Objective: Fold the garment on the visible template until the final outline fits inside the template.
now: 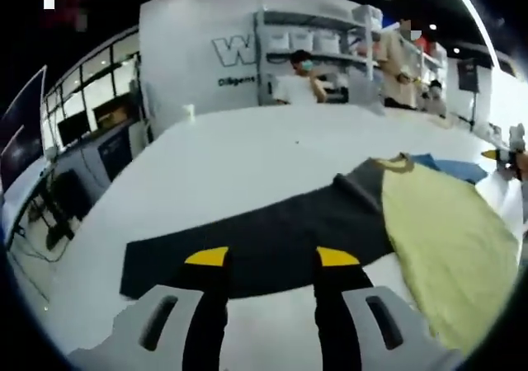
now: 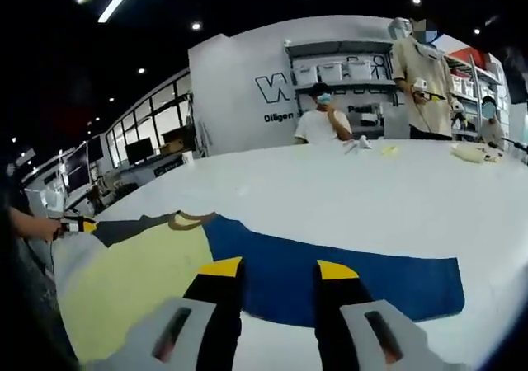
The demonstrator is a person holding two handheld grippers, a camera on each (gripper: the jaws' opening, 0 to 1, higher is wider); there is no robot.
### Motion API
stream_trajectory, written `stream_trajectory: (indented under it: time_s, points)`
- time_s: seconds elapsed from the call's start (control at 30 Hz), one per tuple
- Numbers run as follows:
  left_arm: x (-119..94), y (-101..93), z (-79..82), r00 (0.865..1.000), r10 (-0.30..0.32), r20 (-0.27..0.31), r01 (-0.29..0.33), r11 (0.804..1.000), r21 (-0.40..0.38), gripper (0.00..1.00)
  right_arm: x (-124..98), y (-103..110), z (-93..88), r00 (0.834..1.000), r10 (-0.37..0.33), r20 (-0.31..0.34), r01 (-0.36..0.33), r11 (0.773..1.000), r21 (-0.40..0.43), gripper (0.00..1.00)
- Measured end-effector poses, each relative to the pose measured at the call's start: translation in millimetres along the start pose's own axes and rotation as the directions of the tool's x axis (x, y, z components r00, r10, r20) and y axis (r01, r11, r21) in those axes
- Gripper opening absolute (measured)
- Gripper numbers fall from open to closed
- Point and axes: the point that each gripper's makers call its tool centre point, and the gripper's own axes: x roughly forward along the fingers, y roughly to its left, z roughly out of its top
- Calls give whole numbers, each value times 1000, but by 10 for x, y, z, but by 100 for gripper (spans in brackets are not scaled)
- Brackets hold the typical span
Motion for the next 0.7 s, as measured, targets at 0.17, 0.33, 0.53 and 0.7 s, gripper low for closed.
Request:
stream_trajectory:
  time_s: [0.17,0.33,0.53,0.7]
  points:
    - [-156,-104,-52,1000,-15,11,15,1000,-15,49,-172,197,-40,997,83,3,-83,996,-41,47]
    - [-400,-249,-90,999,-33,31,35,997,-62,54,-442,386,-62,981,189,-35,-191,980,-55,57]
    - [-557,-346,-146,998,-41,42,45,994,-98,64,-704,492,-4,972,233,-26,-234,970,-67,78]
    - [-615,-327,-181,998,-36,50,43,990,-135,71,-910,648,6,957,284,-52,-287,956,-65,85]
